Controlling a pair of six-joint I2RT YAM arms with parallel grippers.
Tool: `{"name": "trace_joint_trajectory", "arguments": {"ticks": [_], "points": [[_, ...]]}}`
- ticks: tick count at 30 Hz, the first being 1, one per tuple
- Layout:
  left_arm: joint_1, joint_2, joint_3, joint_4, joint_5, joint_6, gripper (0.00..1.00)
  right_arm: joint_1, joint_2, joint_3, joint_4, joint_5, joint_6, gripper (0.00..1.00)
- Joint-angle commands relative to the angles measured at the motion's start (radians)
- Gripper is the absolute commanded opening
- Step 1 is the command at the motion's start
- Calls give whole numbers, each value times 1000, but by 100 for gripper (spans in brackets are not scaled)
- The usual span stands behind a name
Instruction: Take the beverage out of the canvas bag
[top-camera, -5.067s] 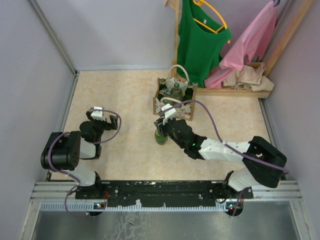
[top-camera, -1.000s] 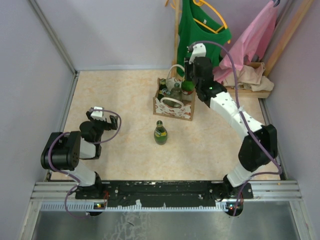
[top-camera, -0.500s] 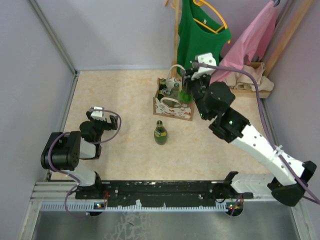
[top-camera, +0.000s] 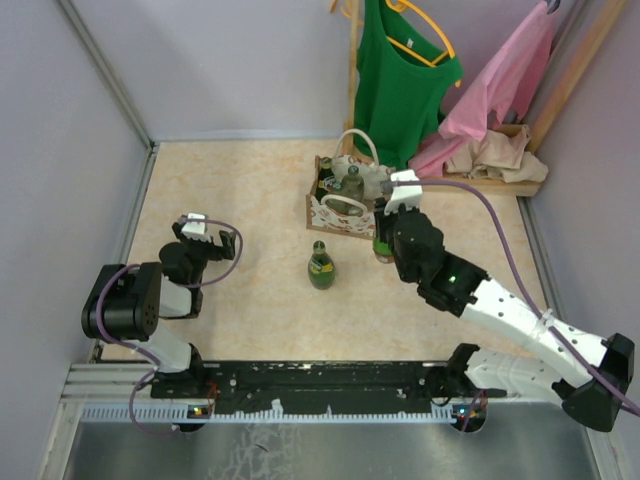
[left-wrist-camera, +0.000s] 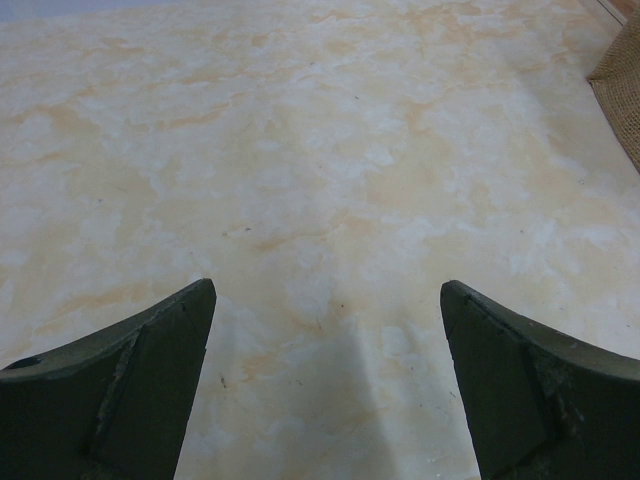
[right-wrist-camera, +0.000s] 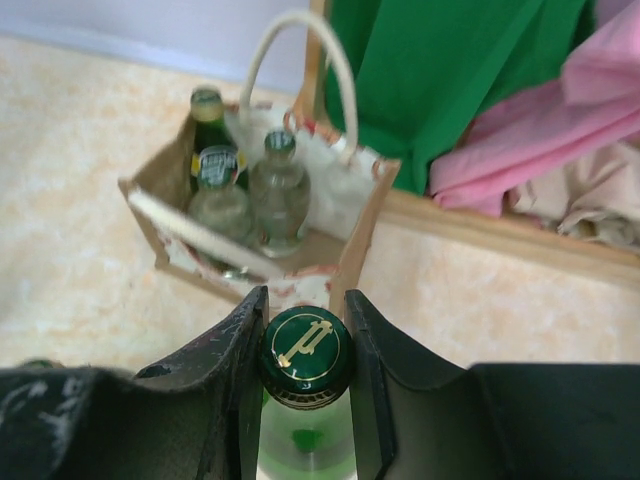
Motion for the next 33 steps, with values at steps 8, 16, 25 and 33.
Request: {"name": "trace_joint_trajectory", "arguments": {"ticks": [8,16,25,33], "points": [[-8,1,11,10,0,5,100,-2,-72,-320,485,-82,97,0],[-7,1,11,10,0,5,100,-69,-32,-403,615,-177,173,0],[-8,1,10,10,1,4,100,-83,35,-450,736,-222,175,0],[-7,1,11,10,1,5,100,-84,87,-463,792,-252,179,0]]}}
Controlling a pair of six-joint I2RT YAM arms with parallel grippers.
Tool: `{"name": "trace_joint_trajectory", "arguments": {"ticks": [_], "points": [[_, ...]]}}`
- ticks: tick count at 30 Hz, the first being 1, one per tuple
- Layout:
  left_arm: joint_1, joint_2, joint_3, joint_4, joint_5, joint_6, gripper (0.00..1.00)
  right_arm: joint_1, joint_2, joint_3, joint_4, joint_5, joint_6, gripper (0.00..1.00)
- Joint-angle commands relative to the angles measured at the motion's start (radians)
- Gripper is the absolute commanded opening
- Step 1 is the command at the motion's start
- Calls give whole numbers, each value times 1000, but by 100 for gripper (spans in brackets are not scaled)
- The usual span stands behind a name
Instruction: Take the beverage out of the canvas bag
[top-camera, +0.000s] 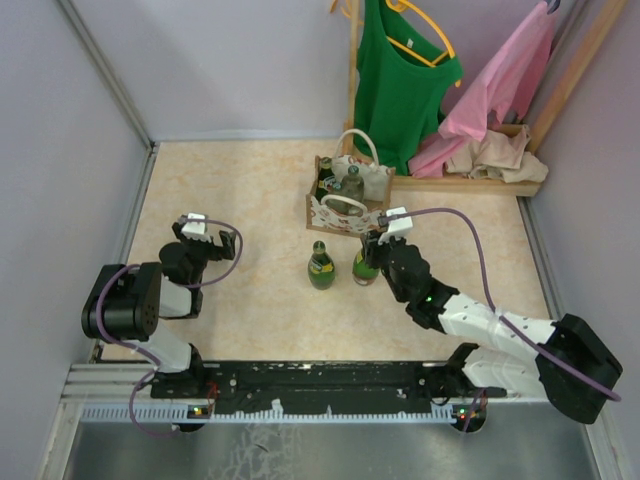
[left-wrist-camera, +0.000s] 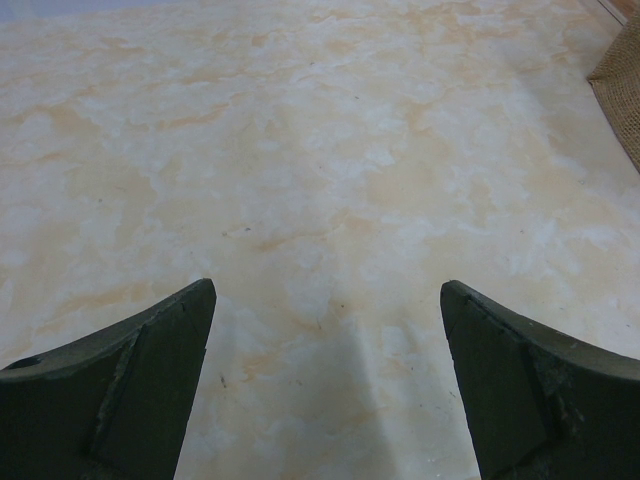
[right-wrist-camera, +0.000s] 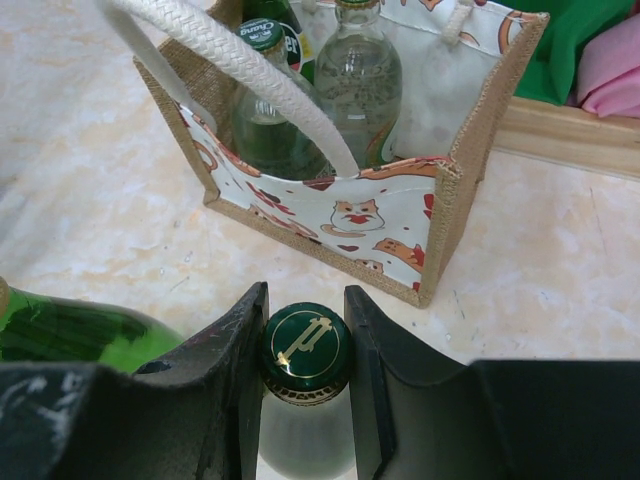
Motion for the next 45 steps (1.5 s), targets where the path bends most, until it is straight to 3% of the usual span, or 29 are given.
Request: {"name": "trace_joint_trajectory", "arguments": {"ticks": [1,7,8,11,12,17,26,30,36,38,45], "points": [[-7,1,12,10,0,5,100,-1,2,28,232,-21,20,0],[-7,1,11,10,1,5,100,-1,19,45,197,-43,24,3],[-7,1,11,10,1,5,100,-2,18,50,185,-48,23,14],[-7,1,11,10,0,4,100,2,15,61,150,-57,10,64],[-7,1,11,10,0,4,100,4,14,65,140,-56,5,73],[-7,1,11,10,1,4,100,15,10,87,95,-52,-12,87],[-7,1,11,9,0,4,100,16,-65,280,10,-43,-148,85],[-7,1,11,10,1,5,100,-21,-40,422,-45,-59,-184,69],[-7,1,11,10,1,4,100,-134,85,638,-160,-56,-135,34],[-6,1,11,10,1,4,100,-182,154,722,-215,-107,-98,29],[-6,1,11,10,1,5,100,-257,393,952,-397,-247,-88,29]]}}
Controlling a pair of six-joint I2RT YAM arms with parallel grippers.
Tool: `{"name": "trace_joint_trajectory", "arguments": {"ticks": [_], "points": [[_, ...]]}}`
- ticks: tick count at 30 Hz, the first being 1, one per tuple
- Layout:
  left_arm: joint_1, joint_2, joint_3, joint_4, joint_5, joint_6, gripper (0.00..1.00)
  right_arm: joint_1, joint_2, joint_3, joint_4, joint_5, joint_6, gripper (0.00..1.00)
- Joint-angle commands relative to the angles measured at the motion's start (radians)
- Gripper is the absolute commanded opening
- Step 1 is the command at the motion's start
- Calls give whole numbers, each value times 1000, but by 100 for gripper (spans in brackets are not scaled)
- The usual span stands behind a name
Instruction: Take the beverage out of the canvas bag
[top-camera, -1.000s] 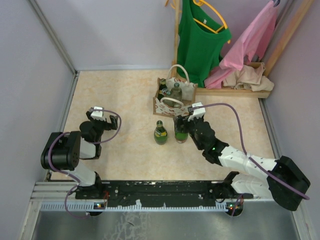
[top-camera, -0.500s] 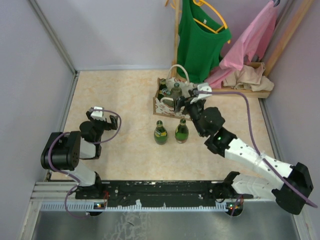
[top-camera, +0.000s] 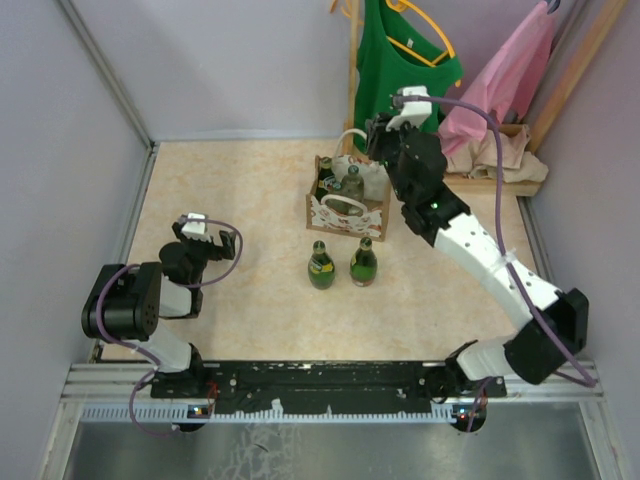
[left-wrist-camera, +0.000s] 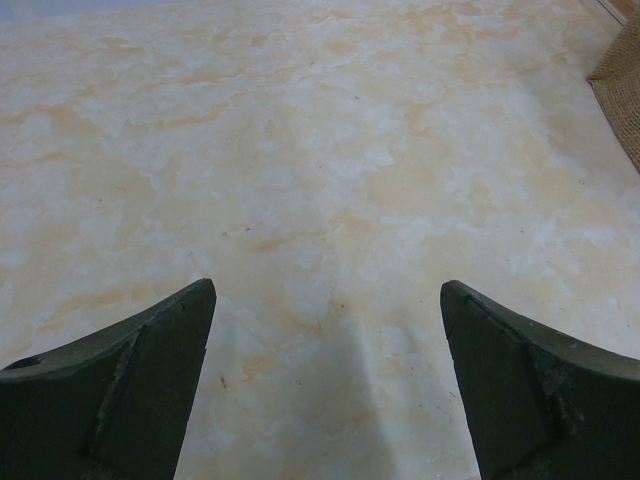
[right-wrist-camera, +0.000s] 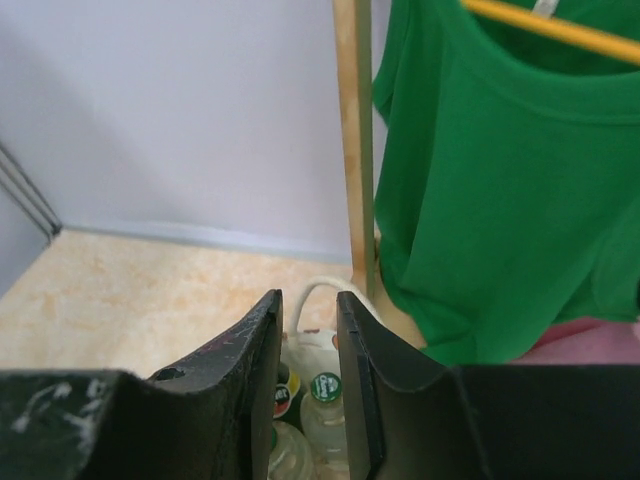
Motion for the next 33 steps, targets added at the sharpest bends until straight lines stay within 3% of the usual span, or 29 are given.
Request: {"name": "trace_joint_trajectory", "arguments": {"ticks": [1,7,13,21,25,33], "points": [[-7,1,11,10,1,5,100,-14,113,122,-134,-88,-8,30],[-7,1,11,10,1,5,100,-39,255,196,-208,-123,-10,32],[-6,1,11,10,0,5,100,-57,340,189,-218,-118,-3,46],[-6,1,11,10,1,5,100,-86,425,196,-207,-148,15,54],[-7,1,11,10,1,5,100,-88,451,192,-193,-159,17,66],[-6,1,12,10,1,5,100,-87,491,188,-180,-146,32,64]]}}
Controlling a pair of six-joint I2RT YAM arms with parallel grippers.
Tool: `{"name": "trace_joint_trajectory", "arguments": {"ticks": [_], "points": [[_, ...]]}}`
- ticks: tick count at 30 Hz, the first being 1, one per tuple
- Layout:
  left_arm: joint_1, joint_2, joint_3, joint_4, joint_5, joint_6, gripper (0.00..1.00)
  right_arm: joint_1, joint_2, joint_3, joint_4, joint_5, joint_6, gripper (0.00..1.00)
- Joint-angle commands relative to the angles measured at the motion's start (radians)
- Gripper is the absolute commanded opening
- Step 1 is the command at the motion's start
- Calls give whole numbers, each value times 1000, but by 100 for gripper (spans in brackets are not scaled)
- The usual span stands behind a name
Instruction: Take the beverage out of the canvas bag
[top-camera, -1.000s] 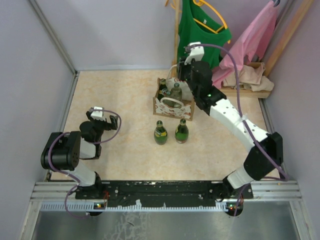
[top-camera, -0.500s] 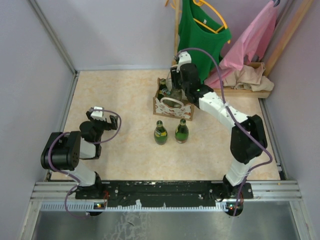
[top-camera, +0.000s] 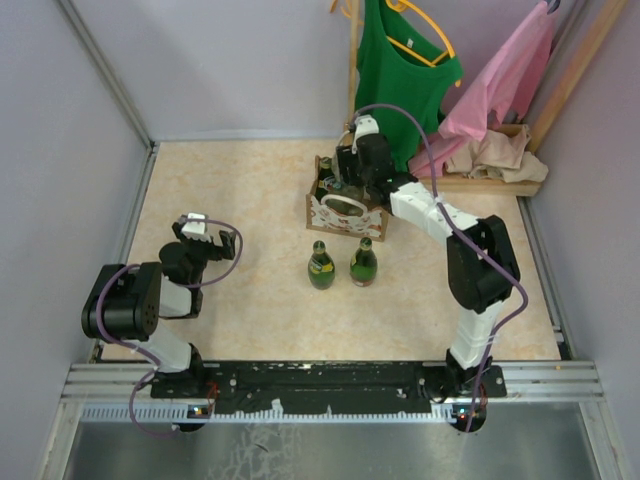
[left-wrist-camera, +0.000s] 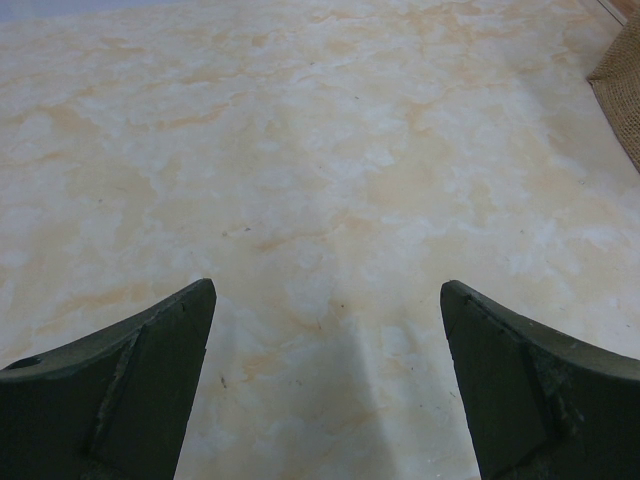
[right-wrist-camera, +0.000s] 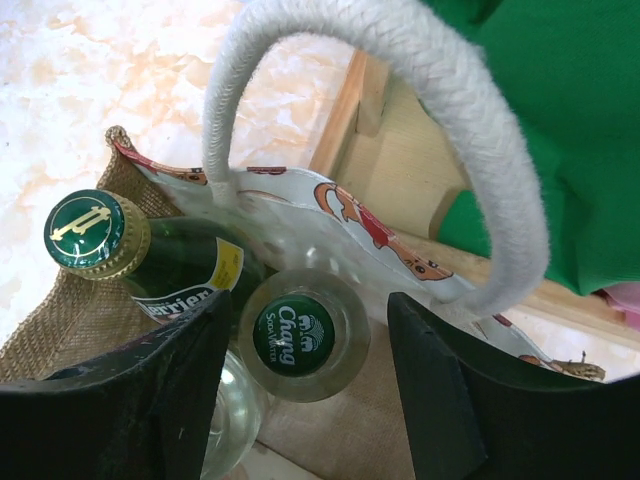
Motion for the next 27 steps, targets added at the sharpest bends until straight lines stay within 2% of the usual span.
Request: {"name": "trace_joint_trajectory", "arguments": {"ticks": [1,6,11,13,15,17,27], "points": [[-7,1,11,10,2,5,100,-5,18,46,50,4,12,62],[-6,1,11,10,2,5,100,-5,34,49,52,24,13,50],[-6,1,11,10,1,5,100,-5,41,44,56,41,12,42],[-7,1,11,10,1,4,100,-5,42,39,60,51,9,35],[-6,1,11,10,2,5,100,-5,44,39,61,60,4,20],[-7,1,11,10,1,5,100,-5,45,42,61,65,-3,1],[-6,1,11,10,1,4,100,-5,-25,86,115,59,-58,0]]}}
